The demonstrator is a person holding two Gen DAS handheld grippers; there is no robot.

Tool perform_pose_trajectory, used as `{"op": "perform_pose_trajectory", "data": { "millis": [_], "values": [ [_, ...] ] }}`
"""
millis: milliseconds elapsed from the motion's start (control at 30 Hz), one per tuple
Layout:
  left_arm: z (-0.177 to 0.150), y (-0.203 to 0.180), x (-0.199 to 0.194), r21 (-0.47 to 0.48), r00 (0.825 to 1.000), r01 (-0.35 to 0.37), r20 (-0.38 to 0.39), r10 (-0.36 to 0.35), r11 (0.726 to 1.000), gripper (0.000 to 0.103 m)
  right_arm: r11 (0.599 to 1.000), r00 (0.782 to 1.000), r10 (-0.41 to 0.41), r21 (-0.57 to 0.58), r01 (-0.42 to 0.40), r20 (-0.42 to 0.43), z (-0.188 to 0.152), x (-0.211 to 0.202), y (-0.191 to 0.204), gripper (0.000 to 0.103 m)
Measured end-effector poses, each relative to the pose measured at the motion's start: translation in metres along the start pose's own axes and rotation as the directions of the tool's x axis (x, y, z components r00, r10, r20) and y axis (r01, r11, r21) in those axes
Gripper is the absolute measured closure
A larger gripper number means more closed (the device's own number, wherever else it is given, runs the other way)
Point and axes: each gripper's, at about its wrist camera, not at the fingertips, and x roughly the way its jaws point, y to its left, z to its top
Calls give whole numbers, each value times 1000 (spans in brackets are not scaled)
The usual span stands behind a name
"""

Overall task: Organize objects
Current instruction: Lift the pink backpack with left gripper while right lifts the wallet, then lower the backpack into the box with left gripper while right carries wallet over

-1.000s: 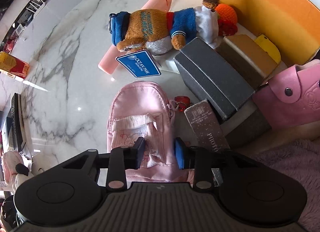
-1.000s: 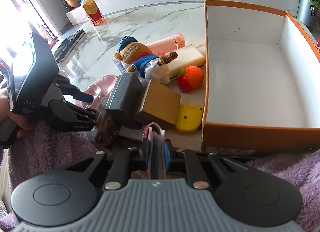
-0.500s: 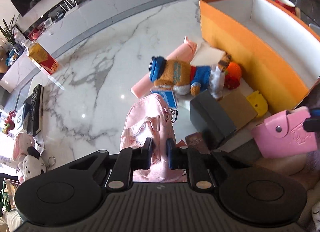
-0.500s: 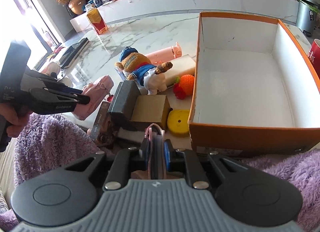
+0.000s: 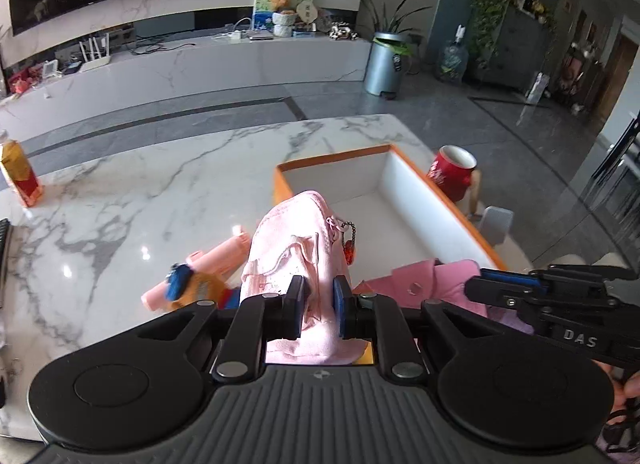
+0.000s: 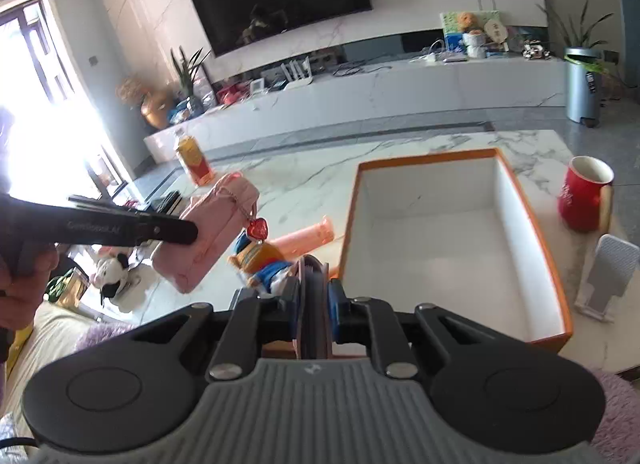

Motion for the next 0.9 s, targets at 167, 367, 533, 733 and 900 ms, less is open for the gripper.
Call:
{"op": "perform_pose_trajectory", "data": {
  "millis": [167,367,533,733,900],
  "values": [
    [18,-19,31,-106,988,156,-5,-158,982,85,989,995,-84,130,78,44,15,-7,-40,88],
    [19,-23,100,-308,942,290,-76,-328,906,85,964,985,-168,214,160,23,24,7,-78,88],
    [7,-18,149,-412,945,199,-160,-285,889,85,950,983,-184,253,185,-27,17,27,-99,88],
    [-2,-13,165,-475,949,112,-209,-236,873,85,956,986,-153,241,166,-73,13,62,-107,88],
    [-3,-20,174,-464,957,85,-210,-203,882,85,951,985,-152,259,169,-86,10,94,-116,88]
  ]
}}
